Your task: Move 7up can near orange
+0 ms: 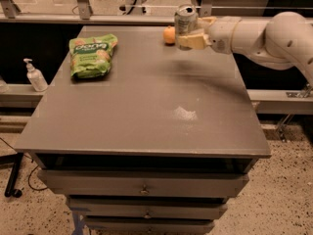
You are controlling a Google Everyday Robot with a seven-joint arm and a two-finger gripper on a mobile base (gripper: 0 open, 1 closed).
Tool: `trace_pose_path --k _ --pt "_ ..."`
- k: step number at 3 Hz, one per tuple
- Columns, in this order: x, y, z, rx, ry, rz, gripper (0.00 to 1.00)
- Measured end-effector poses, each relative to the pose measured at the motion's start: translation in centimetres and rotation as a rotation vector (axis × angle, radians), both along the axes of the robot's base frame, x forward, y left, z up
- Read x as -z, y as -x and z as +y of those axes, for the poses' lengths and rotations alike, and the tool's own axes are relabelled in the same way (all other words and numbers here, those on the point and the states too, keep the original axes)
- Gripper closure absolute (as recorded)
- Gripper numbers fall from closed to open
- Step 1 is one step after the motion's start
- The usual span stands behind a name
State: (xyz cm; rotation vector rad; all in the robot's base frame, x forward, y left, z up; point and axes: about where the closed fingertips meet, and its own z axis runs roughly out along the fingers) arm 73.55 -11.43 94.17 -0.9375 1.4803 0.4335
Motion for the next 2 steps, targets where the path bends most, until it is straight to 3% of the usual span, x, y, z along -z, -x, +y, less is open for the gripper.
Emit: trace_pose_path --k 2 --pt "-0.2 -6.0 -2.0 0.056 -0.008 -0.005 1.0"
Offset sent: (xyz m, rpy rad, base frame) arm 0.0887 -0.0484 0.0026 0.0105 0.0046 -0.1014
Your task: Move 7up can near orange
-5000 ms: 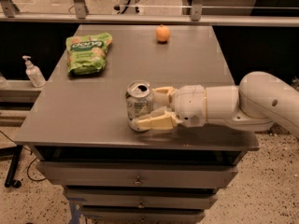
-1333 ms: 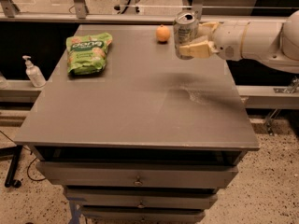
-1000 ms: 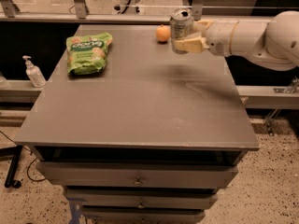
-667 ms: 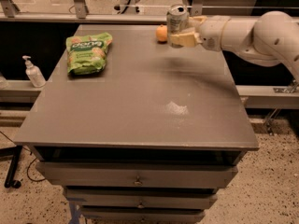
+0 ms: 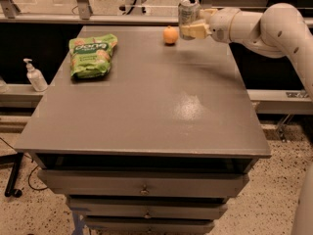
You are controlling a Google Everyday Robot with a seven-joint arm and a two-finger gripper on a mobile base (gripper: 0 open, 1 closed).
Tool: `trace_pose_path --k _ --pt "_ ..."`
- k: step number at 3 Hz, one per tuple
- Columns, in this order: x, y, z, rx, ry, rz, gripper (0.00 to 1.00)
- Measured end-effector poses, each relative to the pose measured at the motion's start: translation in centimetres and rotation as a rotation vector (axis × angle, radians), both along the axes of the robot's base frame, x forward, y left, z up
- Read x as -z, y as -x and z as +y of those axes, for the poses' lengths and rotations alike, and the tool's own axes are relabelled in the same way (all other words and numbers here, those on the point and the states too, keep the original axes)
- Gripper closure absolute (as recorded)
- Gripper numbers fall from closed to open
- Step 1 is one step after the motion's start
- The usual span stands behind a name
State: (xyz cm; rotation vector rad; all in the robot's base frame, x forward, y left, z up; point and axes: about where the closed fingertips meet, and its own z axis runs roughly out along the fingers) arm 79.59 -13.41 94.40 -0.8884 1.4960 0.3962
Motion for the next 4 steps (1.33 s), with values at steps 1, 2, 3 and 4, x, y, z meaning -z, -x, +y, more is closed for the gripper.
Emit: trace_pose_path --k 1,2,3,4 --pt "1.1 -1.5 -1.1 0.016 -0.023 0.026 1.0" --pt "2.5 -2.7 -1.1 0.012 -0.042 0.052 1.0" --pt "3.6 -3.7 -1.1 0.013 -0.053 0.074 1.0" --pt "4.8 -4.6 -1.3 0.017 -0.055 0.099 1.0"
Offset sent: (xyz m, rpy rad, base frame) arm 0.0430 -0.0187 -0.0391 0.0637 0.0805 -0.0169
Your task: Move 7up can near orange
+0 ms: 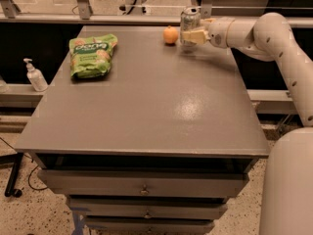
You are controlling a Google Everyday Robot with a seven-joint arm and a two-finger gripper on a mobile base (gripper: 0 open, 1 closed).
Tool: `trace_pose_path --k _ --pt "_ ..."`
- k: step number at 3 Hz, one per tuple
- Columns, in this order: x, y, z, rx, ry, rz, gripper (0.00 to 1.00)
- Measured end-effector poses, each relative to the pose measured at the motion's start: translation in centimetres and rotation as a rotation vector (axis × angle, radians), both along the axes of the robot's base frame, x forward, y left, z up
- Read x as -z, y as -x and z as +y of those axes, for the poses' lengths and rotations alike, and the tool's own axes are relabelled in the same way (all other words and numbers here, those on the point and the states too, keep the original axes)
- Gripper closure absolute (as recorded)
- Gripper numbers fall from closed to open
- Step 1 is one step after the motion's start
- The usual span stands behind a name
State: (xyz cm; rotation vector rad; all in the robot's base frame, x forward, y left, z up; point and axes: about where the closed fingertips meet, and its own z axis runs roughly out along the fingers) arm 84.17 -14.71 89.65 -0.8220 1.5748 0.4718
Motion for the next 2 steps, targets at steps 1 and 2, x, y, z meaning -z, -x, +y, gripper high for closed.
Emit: trace_pose_path --k 1,2 --pt "0.8 -0.48 -0.35 0.009 -0.003 0.025 0.82" --pt "1.48 -0.7 -0.73 0.014 -0.006 0.045 0.58"
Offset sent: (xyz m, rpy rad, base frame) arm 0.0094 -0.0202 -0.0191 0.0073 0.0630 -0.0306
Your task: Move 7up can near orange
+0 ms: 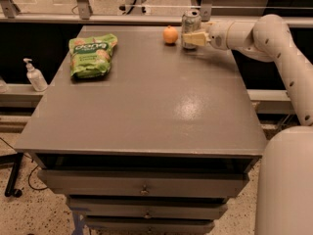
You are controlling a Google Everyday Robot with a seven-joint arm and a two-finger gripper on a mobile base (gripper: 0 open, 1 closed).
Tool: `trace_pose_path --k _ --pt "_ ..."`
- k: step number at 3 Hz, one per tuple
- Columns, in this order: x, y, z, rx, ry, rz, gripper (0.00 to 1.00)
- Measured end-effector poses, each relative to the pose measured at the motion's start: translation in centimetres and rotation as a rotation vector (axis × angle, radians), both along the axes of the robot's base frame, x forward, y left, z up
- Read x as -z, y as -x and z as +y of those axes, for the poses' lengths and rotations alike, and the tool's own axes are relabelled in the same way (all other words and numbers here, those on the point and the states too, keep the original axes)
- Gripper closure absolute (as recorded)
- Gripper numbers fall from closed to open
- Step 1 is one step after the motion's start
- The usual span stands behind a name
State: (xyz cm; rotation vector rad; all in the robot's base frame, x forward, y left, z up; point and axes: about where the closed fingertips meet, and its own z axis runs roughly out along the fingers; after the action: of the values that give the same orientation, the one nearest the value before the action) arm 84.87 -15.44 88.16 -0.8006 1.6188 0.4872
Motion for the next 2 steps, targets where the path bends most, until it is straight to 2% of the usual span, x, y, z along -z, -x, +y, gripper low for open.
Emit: trace_pose_path --k 2 --pt "0.58 0.11 -0.44 -0.001 0.006 0.023 0.12"
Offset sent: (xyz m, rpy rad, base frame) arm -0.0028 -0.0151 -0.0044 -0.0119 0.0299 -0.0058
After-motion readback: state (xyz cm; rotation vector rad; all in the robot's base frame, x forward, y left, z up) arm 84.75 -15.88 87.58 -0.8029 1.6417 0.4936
